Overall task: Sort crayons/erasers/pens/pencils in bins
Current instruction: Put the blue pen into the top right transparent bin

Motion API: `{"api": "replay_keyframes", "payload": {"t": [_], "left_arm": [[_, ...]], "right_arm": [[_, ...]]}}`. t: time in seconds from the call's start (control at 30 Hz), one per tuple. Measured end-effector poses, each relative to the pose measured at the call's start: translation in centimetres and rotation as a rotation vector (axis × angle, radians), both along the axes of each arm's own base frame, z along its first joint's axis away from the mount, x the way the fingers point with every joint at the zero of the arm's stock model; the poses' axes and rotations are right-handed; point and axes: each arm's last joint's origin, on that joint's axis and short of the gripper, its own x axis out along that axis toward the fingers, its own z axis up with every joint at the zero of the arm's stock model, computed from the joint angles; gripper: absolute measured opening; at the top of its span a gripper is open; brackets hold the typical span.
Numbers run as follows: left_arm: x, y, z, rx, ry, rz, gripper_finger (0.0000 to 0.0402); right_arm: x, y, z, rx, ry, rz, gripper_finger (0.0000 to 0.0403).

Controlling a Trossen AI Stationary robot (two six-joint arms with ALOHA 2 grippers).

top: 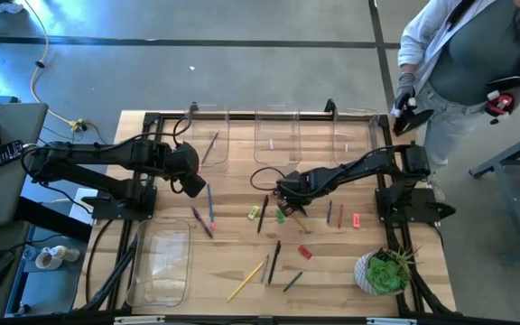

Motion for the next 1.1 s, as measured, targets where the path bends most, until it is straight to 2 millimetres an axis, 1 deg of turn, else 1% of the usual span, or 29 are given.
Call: {"api": "replay_keyframes", "payload": {"t": [0.33, 0.43, 0.67, 0.8, 0.9, 1.1], "left_arm": [[0.0, 0.0, 0.0, 0.0, 0.0, 0.0, 0.0117], [0.0, 0.0, 0.0, 0.0, 0.0, 0.0, 0.0117], [0.01, 0.0, -0.01, 0.004, 0.006, -0.016, 0.0117], [0.01, 0.0, -0.01, 0.004, 0.006, -0.017, 0.0117], [0.01, 0.0, -0.01, 0.008, 0.011, -0.029, 0.0117], [0.01, 0.01, 0.0, 0.009, 0.011, -0.031, 0.0117]], "right_arm": [[-0.39, -0.08, -0.4, -0.013, 0.05, -0.037, 0.0137], [-0.43, -0.09, -0.58, -0.011, 0.059, -0.049, 0.0117], [-0.6, -0.11, -0.74, -0.006, 0.079, -0.049, 0.0044], [-0.64, -0.08, -0.72, 0.006, 0.085, -0.019, 0.0013], [-0.67, -0.07, -0.59, 0.007, 0.084, 0.003, 0.0006], [-0.99, -0.01, 0.22, 0.021, 0.068, 0.008, 0.0008]]}}
